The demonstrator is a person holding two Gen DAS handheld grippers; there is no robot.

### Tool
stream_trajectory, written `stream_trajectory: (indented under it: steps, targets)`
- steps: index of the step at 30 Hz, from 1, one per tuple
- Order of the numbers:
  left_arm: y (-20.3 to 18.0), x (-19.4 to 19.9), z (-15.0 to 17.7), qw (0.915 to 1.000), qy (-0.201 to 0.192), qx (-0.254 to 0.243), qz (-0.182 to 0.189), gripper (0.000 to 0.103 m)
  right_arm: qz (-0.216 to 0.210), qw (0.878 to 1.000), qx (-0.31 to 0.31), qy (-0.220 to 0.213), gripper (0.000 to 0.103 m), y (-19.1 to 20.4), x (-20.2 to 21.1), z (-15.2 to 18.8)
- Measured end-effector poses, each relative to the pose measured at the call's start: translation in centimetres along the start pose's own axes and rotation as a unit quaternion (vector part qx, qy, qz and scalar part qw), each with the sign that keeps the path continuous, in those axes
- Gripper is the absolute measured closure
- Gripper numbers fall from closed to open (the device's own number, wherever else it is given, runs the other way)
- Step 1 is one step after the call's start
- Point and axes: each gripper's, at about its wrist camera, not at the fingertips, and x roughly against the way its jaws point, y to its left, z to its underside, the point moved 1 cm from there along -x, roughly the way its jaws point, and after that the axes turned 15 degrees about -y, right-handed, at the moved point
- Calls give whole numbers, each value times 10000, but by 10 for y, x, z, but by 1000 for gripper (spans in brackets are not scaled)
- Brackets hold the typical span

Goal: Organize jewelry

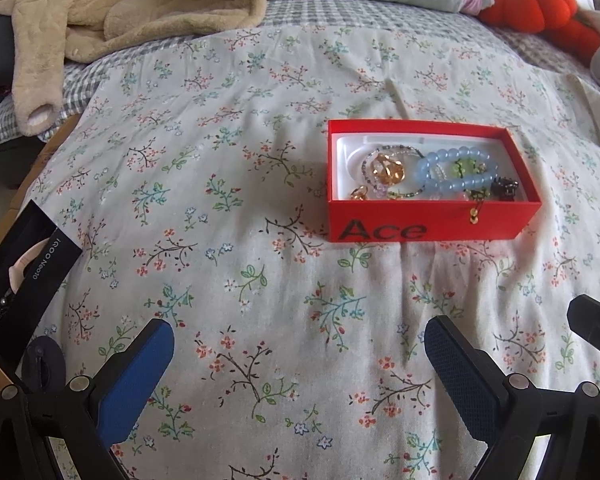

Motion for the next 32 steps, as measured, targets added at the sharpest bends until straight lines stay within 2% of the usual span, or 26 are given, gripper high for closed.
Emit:
stream_trajectory:
  steps: [30,32]
  targets:
    - [1,-1,2,10000,23,24,-60,0,16,10000,-18,25,5,-2,-1,0]
    - [3,-3,0,9999,96,85,63,0,23,10000,-18,24,5,-2,-1,0]
